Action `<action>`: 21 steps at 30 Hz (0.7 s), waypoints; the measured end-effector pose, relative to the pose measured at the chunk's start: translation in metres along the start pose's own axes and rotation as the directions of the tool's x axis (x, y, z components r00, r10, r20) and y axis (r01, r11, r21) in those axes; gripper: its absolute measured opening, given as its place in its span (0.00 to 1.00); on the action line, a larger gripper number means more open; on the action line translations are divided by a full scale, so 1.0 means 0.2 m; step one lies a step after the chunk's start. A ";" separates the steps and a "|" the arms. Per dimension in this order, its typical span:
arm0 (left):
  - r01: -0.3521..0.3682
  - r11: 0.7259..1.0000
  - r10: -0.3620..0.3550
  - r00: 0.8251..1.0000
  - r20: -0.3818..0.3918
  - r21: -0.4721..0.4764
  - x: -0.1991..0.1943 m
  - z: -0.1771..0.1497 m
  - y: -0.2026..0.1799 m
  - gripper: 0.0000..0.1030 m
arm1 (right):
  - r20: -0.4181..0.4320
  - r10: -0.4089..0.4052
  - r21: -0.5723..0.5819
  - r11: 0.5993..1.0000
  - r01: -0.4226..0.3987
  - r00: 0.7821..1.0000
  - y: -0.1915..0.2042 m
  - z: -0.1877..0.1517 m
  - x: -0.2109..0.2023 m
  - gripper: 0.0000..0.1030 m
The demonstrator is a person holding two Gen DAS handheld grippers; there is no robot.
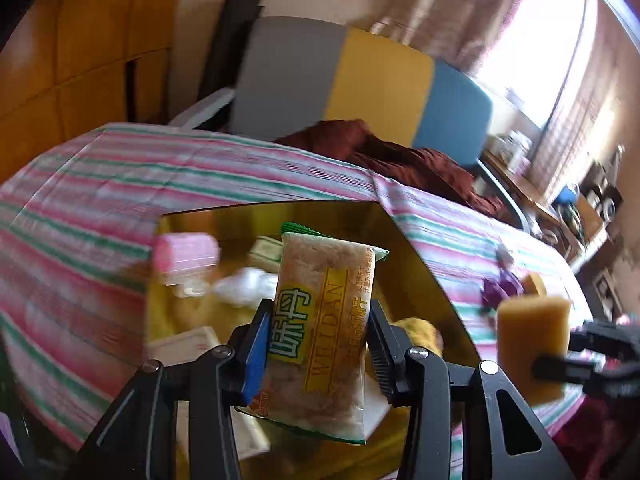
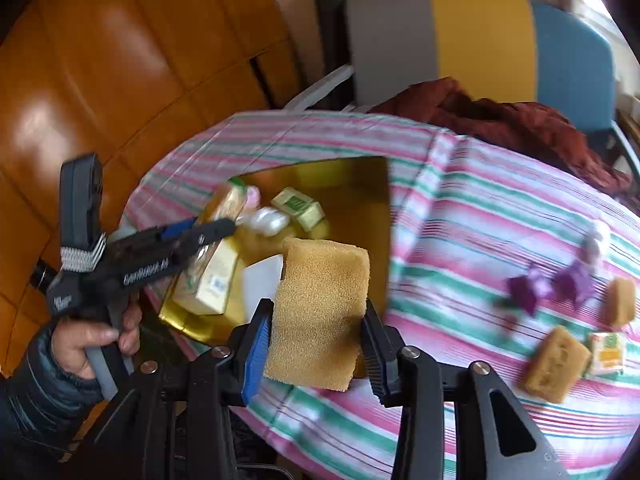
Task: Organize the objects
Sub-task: 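Carry packet and sponge into the gold tray and open both tools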
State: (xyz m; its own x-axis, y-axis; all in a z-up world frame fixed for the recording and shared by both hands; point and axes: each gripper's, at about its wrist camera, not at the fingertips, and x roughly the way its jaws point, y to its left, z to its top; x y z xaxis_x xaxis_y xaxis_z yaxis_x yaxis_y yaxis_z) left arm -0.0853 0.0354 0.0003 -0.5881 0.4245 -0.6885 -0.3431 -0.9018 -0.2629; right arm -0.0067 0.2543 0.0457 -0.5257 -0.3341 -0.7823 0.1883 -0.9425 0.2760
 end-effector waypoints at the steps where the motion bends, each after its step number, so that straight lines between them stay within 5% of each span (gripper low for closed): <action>1: -0.001 1.000 0.001 1.000 0.005 -0.023 -0.01 0.00 0.04 0.44 | -0.010 0.007 -0.008 1.000 -0.007 1.000 0.03 0.00 0.03 0.40; 7: 0.000 0.998 0.001 1.000 0.016 -0.061 -0.03 0.01 0.15 0.44 | -0.044 0.020 -0.031 0.999 -0.021 0.999 0.12 0.01 0.13 0.40; 15: 0.081 0.987 -0.083 0.997 -0.009 -0.136 0.00 0.02 0.18 0.44 | -0.101 0.011 -0.069 0.997 -0.018 0.995 0.19 0.00 0.23 0.41; 18: 0.049 0.985 -0.051 0.999 -0.010 -0.163 0.05 0.04 0.19 0.45 | -0.157 0.007 -0.086 0.996 -0.020 0.988 0.22 -0.02 0.31 0.43; 20: -0.010 0.980 0.010 1.000 0.002 -0.201 0.07 0.06 0.23 0.60 | -0.177 -0.041 -0.106 0.994 0.023 0.983 0.24 -0.04 0.35 0.49; 21: -0.048 0.976 0.052 0.999 0.010 -0.213 0.07 0.07 0.24 0.64 | -0.176 -0.073 -0.111 0.992 0.053 0.982 0.24 -0.05 0.36 0.60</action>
State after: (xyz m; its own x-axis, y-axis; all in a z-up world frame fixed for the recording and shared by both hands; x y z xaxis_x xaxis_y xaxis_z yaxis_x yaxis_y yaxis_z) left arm -0.1198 -0.0014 -0.0128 -0.6122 0.3781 -0.6944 -0.1506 -0.9179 -0.3671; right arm -0.0273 0.1848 -0.0036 -0.3834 -0.2592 -0.8865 0.2506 -0.9530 0.1703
